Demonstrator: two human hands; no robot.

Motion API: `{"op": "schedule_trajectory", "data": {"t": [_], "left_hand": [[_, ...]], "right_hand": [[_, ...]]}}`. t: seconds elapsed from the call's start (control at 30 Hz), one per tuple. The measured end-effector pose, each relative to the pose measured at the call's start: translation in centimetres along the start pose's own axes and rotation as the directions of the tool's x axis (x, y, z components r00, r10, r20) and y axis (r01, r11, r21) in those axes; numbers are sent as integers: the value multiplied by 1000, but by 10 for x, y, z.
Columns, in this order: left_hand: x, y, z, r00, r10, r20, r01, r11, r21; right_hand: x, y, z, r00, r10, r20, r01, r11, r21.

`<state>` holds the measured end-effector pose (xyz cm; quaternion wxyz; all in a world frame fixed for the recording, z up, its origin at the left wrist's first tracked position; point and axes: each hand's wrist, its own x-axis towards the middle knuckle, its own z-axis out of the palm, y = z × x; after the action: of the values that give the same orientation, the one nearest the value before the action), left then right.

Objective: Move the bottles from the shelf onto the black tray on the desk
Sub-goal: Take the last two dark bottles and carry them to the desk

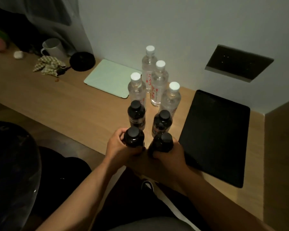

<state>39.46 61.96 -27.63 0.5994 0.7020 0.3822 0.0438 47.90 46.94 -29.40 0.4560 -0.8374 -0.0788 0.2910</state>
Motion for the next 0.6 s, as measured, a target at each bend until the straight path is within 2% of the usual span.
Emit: {"op": "schedule_trajectory", "data": {"t": [0.07,0.17,0.27,0.37,0.47,0.53,0.6], "left_hand": [[8,-1,3,999,23,-29,-22,999,38],[13,-5,8,993,106,-54,-96,981,169],[17,-6,5,996,87,-27,-81,981,173],[27,-3,-3,989,114,94,-137,944,300],[37,8,-16,969,140,205,-202,923,327],[43,13,-26,917,249,311,-349,879,324],[50,15,-38,833,350,428,-506,796,333]], "right_hand": [[6,2,4,1000,3,-4,-3,1000,-23],[-1,0,9,1000,5,-20,-4,999,41],[-6,-7,14,997,-22,-79,24,1000,21],[-12,-15,17,978,-45,-202,50,999,20],[-28,-37,19,916,-177,-360,179,983,-28],[-27,-51,21,854,-229,-467,197,973,-117],[-20,-66,26,843,-165,-512,112,985,-132]]}}
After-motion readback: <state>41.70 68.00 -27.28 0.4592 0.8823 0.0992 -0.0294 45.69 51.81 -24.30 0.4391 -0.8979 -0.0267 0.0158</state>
